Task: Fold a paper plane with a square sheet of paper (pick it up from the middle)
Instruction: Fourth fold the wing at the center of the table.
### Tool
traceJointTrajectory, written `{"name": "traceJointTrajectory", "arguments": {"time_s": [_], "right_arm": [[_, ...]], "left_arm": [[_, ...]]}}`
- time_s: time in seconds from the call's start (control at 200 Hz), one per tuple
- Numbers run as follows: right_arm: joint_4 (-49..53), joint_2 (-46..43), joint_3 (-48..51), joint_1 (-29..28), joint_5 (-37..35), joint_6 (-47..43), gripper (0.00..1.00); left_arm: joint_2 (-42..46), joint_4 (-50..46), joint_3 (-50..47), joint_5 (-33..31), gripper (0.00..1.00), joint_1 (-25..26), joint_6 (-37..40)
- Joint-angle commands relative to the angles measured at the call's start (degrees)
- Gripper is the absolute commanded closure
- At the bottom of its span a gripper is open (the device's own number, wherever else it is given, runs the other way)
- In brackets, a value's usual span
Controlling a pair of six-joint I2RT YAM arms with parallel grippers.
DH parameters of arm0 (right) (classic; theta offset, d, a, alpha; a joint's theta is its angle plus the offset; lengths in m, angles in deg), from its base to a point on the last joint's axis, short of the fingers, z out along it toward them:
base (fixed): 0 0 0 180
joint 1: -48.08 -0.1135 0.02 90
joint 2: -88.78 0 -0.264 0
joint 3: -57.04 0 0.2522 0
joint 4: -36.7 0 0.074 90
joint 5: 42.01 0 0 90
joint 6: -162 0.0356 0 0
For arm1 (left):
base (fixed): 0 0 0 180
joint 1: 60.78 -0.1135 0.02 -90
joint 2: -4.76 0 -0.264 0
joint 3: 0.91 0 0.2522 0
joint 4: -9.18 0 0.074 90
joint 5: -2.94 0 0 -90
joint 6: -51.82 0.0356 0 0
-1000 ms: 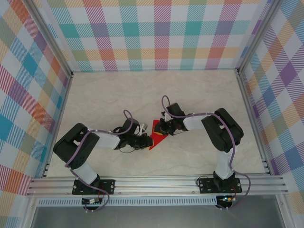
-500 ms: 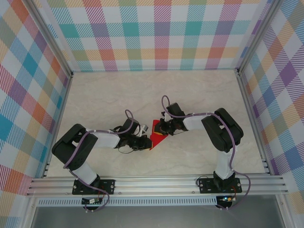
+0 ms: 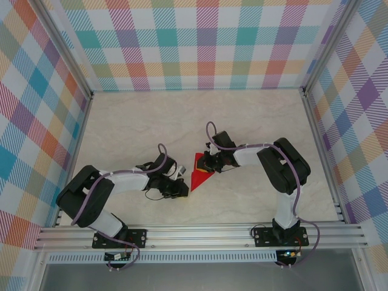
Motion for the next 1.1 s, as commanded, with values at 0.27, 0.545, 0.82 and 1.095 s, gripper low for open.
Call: {"name": "traceJointTrajectory", "arguments": {"time_s": [0.27, 0.545, 0.82, 1.095], "right_arm": [[5.4, 3.8, 0.9, -0.3, -3.9, -0.8, 0.89], [5.7, 3.6, 0.9, -0.3, -3.8, -0.9, 0.89], [5.9, 3.6, 1.0, -0.4, -4.0, -1.0, 0.89], [5.8, 3.7, 0.9, -0.3, -4.0, -1.0, 0.89]], "left_arm": [[0.1, 7.4, 6.4, -2.9, 0.85, 0.5, -5.6], [-10.5, 13.5, 8.0, 1.3, 0.84, 0.6, -8.1], [-10.2, 1.4, 3.1, -0.4, 0.85, 0.6, -4.8], [-4.2, -4.0, -1.0, -0.4, 0.84, 0.7, -2.2]]}}
